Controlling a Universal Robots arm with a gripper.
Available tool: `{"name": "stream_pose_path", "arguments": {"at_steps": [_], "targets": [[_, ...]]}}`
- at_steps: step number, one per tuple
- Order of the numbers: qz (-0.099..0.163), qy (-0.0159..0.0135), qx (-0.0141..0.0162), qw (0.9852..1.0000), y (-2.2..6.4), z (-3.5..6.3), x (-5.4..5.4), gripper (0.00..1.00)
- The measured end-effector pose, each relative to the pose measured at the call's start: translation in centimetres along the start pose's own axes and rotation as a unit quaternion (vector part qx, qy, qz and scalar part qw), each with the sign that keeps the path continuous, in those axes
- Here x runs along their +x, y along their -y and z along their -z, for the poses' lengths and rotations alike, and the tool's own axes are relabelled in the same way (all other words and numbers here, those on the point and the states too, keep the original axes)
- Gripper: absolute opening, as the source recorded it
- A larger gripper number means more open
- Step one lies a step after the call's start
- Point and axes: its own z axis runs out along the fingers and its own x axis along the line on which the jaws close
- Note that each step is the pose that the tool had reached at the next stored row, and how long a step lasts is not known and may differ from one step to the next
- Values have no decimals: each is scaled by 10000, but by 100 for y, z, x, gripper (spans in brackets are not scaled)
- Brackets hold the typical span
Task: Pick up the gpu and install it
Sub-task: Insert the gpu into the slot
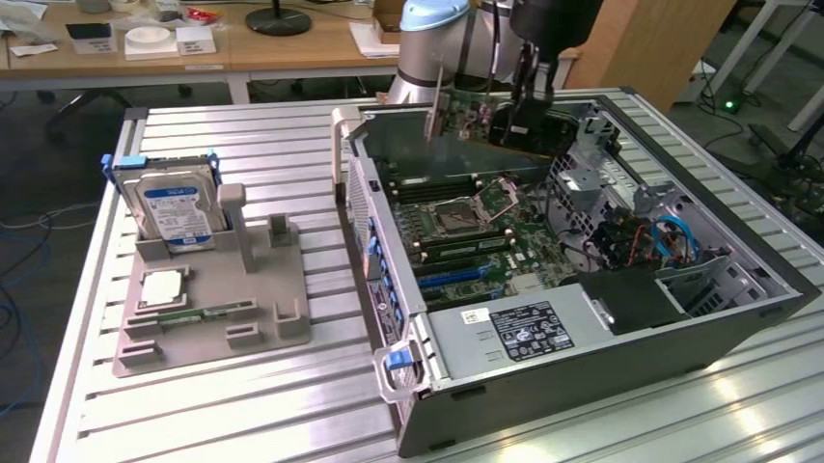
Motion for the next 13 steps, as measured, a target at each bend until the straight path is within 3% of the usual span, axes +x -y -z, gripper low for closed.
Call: {"name": "stream_pose_path", "arguments": {"at_steps": [6, 13], "targets": [[450, 11, -15, 9990, 0, -14, 1, 28], [1054, 28, -27, 9944, 0, -31, 2, 28]]}}
